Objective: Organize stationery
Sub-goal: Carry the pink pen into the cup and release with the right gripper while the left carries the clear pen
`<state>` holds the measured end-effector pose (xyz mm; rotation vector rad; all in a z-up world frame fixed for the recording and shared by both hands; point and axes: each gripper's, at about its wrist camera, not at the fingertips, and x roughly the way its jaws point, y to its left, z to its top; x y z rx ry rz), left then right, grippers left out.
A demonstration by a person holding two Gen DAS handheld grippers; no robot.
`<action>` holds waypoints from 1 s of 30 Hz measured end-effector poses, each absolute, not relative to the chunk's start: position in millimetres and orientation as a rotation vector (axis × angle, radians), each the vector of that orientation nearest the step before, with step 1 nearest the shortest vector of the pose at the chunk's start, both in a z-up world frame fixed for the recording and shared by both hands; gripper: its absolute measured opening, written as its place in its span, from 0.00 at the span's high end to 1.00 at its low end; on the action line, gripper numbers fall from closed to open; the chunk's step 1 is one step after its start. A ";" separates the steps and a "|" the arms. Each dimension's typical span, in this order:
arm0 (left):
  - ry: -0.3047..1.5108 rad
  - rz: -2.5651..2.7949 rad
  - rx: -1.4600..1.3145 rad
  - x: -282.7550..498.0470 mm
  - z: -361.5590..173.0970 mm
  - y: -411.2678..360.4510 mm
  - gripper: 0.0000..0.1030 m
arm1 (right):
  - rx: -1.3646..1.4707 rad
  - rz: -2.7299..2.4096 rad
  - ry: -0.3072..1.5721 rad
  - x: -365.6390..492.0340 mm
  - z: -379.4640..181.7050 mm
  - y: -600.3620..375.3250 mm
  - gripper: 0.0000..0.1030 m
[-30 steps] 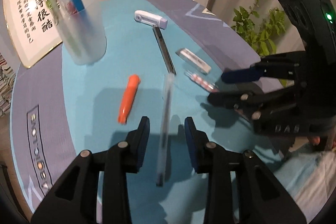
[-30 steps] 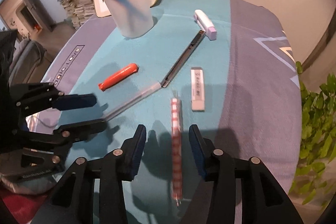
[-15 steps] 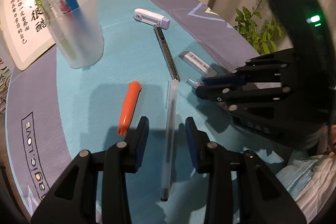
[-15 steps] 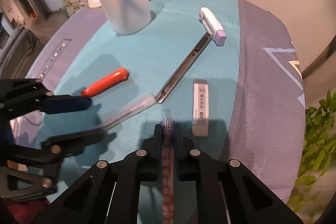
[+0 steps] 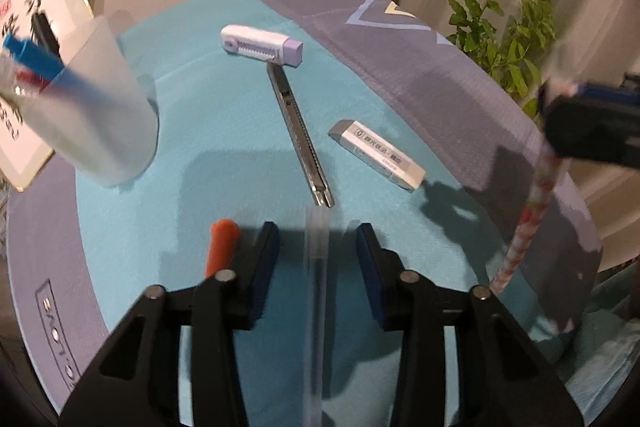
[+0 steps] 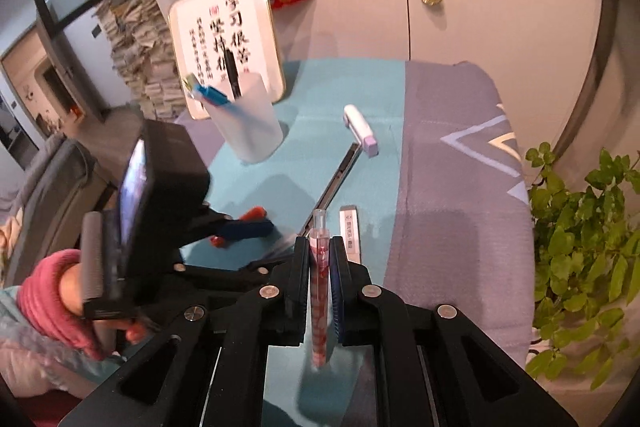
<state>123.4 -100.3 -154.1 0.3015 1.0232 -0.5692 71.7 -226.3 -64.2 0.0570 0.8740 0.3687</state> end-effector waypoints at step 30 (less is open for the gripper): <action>0.668 -0.406 0.033 52.4 -39.0 35.7 0.91 | -0.007 0.420 0.561 121.8 63.4 -152.9 0.90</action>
